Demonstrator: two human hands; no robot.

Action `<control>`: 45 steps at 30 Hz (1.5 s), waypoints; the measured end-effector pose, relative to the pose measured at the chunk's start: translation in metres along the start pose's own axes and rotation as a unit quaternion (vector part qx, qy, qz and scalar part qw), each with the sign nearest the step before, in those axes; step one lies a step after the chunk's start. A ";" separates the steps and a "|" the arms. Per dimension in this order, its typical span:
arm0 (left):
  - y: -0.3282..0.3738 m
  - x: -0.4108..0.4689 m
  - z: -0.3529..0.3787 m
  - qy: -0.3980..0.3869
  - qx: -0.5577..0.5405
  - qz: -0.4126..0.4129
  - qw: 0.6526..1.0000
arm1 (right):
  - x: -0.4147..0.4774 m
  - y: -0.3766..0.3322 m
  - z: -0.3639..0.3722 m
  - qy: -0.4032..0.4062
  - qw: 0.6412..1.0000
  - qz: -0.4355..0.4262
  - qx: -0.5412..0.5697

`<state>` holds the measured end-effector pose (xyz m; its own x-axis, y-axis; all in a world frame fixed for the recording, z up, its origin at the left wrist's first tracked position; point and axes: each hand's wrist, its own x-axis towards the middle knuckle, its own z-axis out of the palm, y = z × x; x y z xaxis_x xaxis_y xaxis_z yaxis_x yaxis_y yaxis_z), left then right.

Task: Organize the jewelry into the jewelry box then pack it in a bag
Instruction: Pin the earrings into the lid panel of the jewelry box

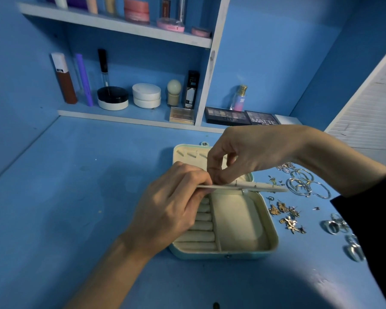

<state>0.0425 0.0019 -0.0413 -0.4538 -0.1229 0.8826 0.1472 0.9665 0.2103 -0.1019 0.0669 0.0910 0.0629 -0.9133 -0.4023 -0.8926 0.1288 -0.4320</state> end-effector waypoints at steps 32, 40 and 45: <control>-0.032 0.041 0.022 0.037 -0.104 -0.272 0.956 | -0.017 0.028 0.039 0.470 0.878 -0.089 -0.026; -0.036 0.033 0.028 0.065 -0.135 -0.302 0.941 | -0.020 0.058 0.062 0.413 0.910 -0.035 -0.001; -0.037 0.032 0.026 0.061 -0.123 -0.301 0.944 | -0.028 0.076 0.070 0.404 0.915 -0.004 0.011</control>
<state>-0.0002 -0.0320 -0.0319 -0.4178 -0.6728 0.6106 0.1020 0.6330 0.7674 -0.1399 0.1295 0.0128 -0.2881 -0.9008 0.3250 -0.8843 0.1200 -0.4513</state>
